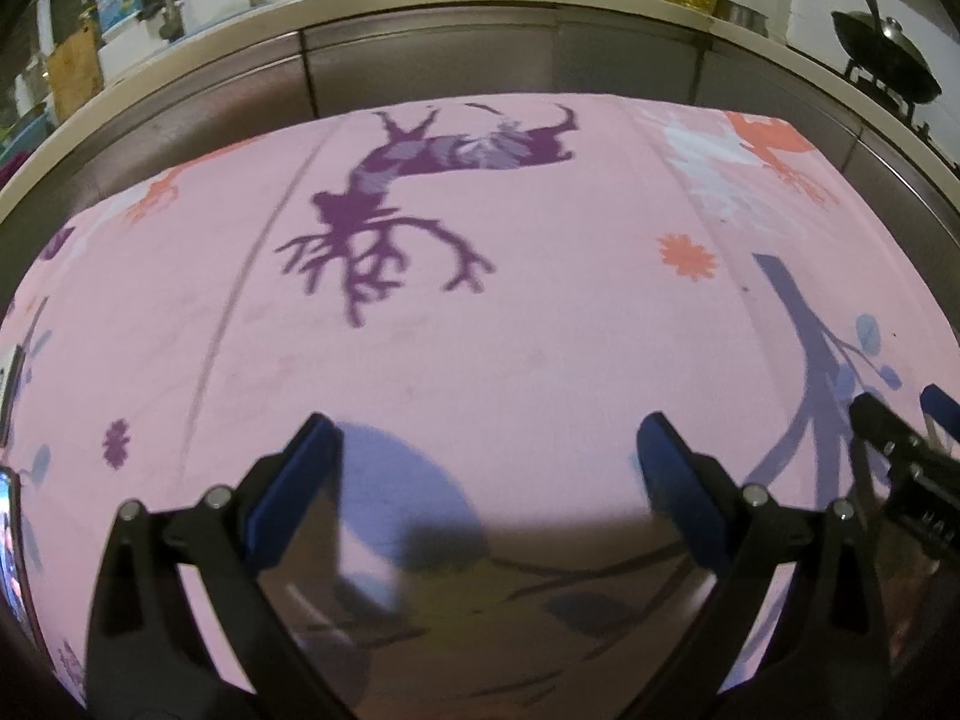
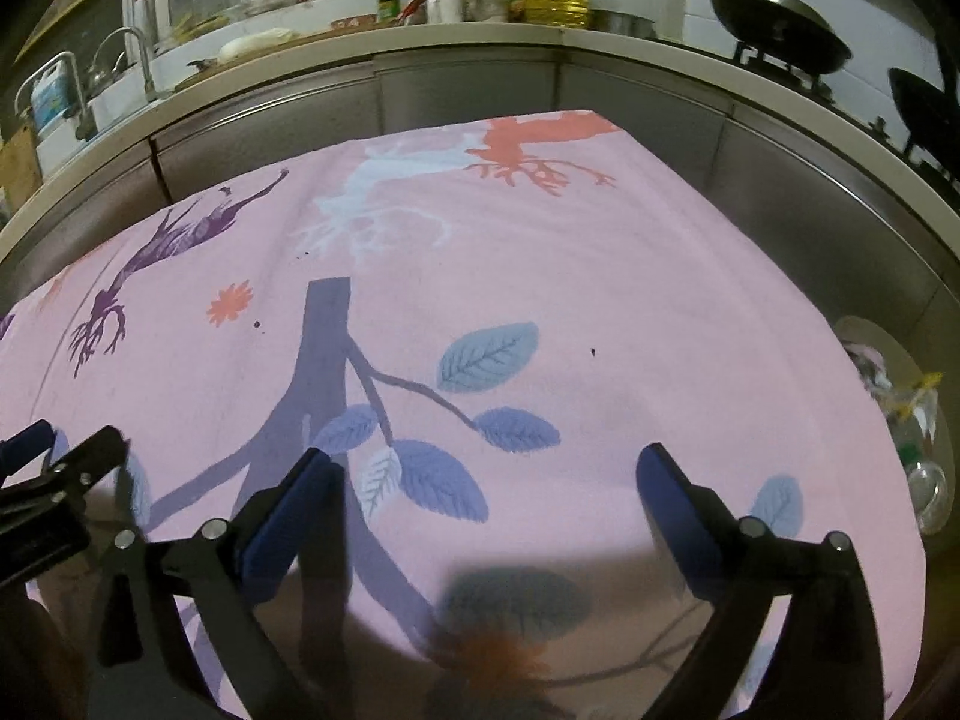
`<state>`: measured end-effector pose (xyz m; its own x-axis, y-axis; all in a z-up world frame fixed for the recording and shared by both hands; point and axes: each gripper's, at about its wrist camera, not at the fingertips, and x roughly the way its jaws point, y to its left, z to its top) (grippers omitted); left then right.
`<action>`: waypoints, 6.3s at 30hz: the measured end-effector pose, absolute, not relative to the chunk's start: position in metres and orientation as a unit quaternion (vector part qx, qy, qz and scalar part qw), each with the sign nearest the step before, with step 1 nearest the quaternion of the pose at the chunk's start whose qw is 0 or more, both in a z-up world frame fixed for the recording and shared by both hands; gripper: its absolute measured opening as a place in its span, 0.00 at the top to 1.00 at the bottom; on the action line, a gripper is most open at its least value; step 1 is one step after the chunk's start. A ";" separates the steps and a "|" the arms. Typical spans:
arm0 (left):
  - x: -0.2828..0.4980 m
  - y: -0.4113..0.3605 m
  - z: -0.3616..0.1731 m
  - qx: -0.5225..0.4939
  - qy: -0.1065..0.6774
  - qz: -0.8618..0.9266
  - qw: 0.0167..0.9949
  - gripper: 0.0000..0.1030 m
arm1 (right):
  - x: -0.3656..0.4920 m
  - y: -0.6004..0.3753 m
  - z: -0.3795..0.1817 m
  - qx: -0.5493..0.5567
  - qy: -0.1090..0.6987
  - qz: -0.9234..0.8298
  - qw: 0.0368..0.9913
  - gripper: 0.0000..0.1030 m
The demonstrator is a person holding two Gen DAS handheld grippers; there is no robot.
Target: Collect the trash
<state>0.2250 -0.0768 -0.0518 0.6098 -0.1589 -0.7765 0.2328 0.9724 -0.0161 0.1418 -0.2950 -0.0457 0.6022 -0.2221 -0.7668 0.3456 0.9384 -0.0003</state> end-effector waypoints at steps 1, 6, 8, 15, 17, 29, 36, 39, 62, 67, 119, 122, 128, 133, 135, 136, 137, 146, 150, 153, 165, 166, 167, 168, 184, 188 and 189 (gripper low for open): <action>0.225 -0.070 -0.052 0.040 0.427 -0.103 0.897 0.06 | 0.142 -0.295 -0.046 0.073 0.417 -0.158 0.892 0.06; 0.223 -0.043 -0.053 0.022 0.425 -0.072 0.902 0.06 | 0.142 -0.294 -0.046 0.077 0.414 -0.162 0.892 0.06; 0.223 -0.036 -0.054 0.020 0.424 -0.069 0.903 0.06 | 0.142 -0.293 -0.046 0.077 0.414 -0.162 0.892 0.05; 0.214 -0.018 -0.056 0.019 0.413 -0.072 0.908 0.06 | 0.143 -0.295 -0.046 0.077 0.415 -0.162 0.892 0.05; 0.212 -0.015 -0.056 0.019 0.412 -0.070 0.908 0.06 | 0.143 -0.295 -0.046 0.076 0.415 -0.162 0.892 0.05; 0.206 -0.006 -0.057 0.014 0.409 -0.070 0.910 0.06 | 0.142 -0.295 -0.046 0.077 0.415 -0.162 0.892 0.05; 0.205 -0.005 -0.058 0.019 0.408 -0.079 0.909 0.06 | 0.142 -0.295 -0.046 0.077 0.415 -0.162 0.892 0.05; 0.205 0.002 -0.058 0.021 0.408 -0.081 0.909 0.06 | 0.142 -0.295 -0.046 0.076 0.415 -0.162 0.892 0.05; 0.199 0.029 -0.058 0.006 0.407 -0.056 0.912 0.06 | 0.142 -0.295 -0.046 0.076 0.416 -0.162 0.892 0.05; 0.198 0.029 -0.059 0.006 0.407 -0.056 0.912 0.06 | 0.143 -0.295 -0.046 0.077 0.416 -0.162 0.892 0.05; 0.200 0.028 -0.060 0.006 0.407 -0.054 0.912 0.05 | 0.143 -0.292 -0.045 0.077 0.416 -0.163 0.891 0.05; 0.200 0.027 -0.060 0.006 0.407 -0.054 0.912 0.05 | 0.143 -0.292 -0.045 0.077 0.416 -0.163 0.891 0.05; 0.200 0.028 -0.060 0.006 0.407 -0.054 0.912 0.05 | 0.143 -0.292 -0.044 0.077 0.416 -0.163 0.891 0.05; 0.200 0.027 -0.060 0.006 0.407 -0.054 0.912 0.05 | 0.143 -0.292 -0.044 0.077 0.416 -0.163 0.891 0.05; 0.200 0.027 -0.060 0.006 0.407 -0.054 0.912 0.05 | 0.143 -0.292 -0.044 0.077 0.416 -0.163 0.891 0.05; 0.200 0.028 -0.060 0.006 0.407 -0.054 0.912 0.05 | 0.143 -0.292 -0.044 0.077 0.416 -0.163 0.891 0.05; 0.200 0.028 -0.060 0.006 0.407 -0.054 0.912 0.05 | 0.143 -0.292 -0.044 0.077 0.416 -0.163 0.891 0.05; 0.200 0.027 -0.060 0.006 0.407 -0.054 0.912 0.05 | 0.143 -0.292 -0.044 0.077 0.416 -0.163 0.891 0.05; 0.200 0.027 -0.060 0.006 0.407 -0.054 0.912 0.05 | 0.144 -0.292 -0.044 0.077 0.416 -0.163 0.891 0.05; 0.199 0.028 -0.060 0.006 0.407 -0.054 0.912 0.05 | 0.143 -0.292 -0.044 0.077 0.416 -0.163 0.891 0.05; 0.200 0.027 -0.060 0.006 0.407 -0.054 0.912 0.05 | 0.144 -0.292 -0.044 0.077 0.416 -0.163 0.891 0.05; 0.200 0.028 -0.060 0.006 0.407 -0.054 0.912 0.05 | 0.144 -0.292 -0.044 0.077 0.416 -0.163 0.891 0.05; 0.200 0.028 -0.060 0.006 0.407 -0.054 0.912 0.05 | 0.144 -0.291 -0.045 0.077 0.416 -0.163 0.891 0.05; 0.200 0.028 -0.060 0.006 0.407 -0.054 0.912 0.05 | 0.143 -0.292 -0.045 0.077 0.416 -0.163 0.891 0.05; 0.200 0.028 -0.060 0.006 0.407 -0.054 0.912 0.05 | 0.144 -0.292 -0.044 0.077 0.416 -0.163 0.891 0.05; 0.200 0.027 -0.060 0.006 0.407 -0.053 0.912 0.05 | 0.144 -0.292 -0.044 0.077 0.417 -0.163 0.891 0.05; 0.199 0.028 -0.060 0.006 0.407 -0.053 0.912 0.05 | 0.144 -0.292 -0.044 0.077 0.417 -0.163 0.891 0.05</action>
<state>0.1995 0.0276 -0.0598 0.6627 -0.0928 -0.7432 0.1023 0.9942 -0.0329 0.1442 -0.2915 -0.0443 0.5998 -0.2258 -0.7677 0.3548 0.9349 0.0022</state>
